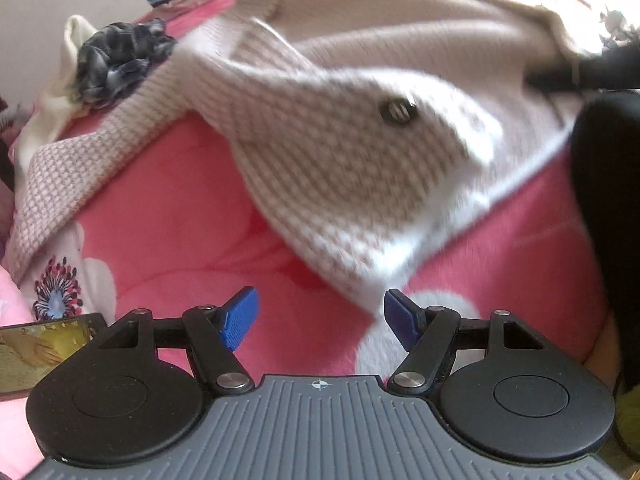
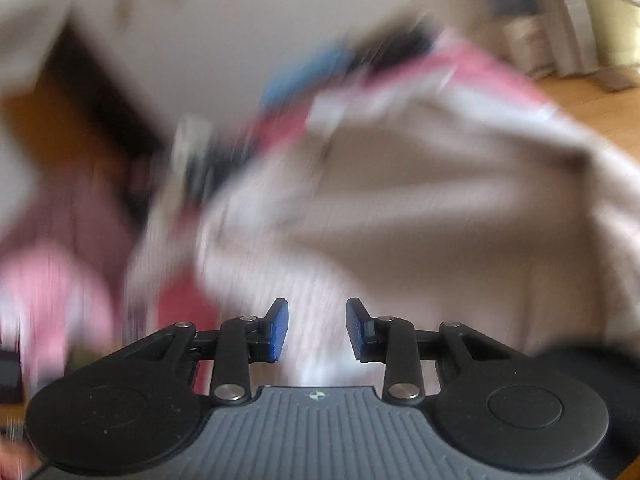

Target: Fold clothes

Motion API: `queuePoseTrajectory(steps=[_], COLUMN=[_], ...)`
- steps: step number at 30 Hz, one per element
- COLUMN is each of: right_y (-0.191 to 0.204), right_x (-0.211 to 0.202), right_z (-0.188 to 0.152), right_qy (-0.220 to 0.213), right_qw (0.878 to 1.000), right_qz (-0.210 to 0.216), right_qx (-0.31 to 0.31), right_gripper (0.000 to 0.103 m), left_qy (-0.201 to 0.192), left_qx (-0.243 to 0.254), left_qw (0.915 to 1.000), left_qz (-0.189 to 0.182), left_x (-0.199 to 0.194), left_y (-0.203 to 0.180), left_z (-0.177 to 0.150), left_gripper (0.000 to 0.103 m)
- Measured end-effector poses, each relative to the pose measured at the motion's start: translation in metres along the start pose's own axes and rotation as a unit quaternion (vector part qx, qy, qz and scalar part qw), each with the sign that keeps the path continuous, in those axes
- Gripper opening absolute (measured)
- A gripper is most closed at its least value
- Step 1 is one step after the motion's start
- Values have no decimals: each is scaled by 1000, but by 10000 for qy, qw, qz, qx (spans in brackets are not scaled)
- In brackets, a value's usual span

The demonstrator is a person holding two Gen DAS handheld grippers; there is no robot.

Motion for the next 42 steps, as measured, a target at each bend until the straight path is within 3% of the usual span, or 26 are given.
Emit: queuePoseTrajectory(steps=[2,5,8,11,13,17,19,24,27,29,31,33,36,40,42], right_y=[27,65,102,116,118,112,111,109,111,113,117,123,145,161,162], right_x=[15,36,56,76,89,106,105,99,104,109,105,93,67,49,47], right_z=[-22,-53,-83,-101,-109,-109,-106,-91,-90,-93,-89,-87,-91,-105,-114], right_qy=[431,1069,1683,1803,1851,1997,1965,1575,1496,1389,1258,1297,1538,1676,1787], right_qw=[9951,9698,9232,8733,8552,8533,8587,8780,8783,8706,8656,8689,8775,8602,8560], right_qz=[-151,-374,-588,-811,-866,-924,-907,-898,-868,-932,-973,-744,76,251,227], right_qx=[-872,-2162,-3405,-4452,-4763,-4727,-4645,-4429,-4456,-4628,-4748,-4719,-4542,-4809,-4846], right_gripper=[34,34,35,35,35,35,35,36,40,34,8,4,3,3,3], left_qy=[79,136,141,146,196,182,16,-392,-542,-558,-513,-419,-328,13,52], left_qx=[55,-221,-538,-854,-944,-1241,-1494,-2115,-2599,-2741,-2803,-2863,-2825,-2862,-2593], left_qw=[9998,9992,9974,9943,9933,9893,9856,9713,9551,9512,9511,9509,9544,9535,9630], left_qz=[-154,-289,-456,-623,-642,-742,-791,-1018,-1312,-1304,-1194,-1097,-912,-947,-729], left_x=[4,11,17,23,31,42,40,18,-3,-11,-16,-22,-27,-21,-18], left_y=[-6,-3,3,9,8,10,16,37,51,56,59,63,72,73,67], left_z=[-7,-10,-9,-8,-9,-8,-6,-6,-9,-7,-7,-11,-20,-36,-39], left_gripper=[63,52,50,50,49,40,13,7,6,6,5,4,4,4,4])
Point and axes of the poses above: each gripper's, at about its wrist camera, not at the fingertips, and x roughly the way its jaws point, y to its left, z to its top, the point moved 8 cm from there along x, roughly the way its jaws point, and after that the axes turned 3 degrees about y, right-handed, at the moved point
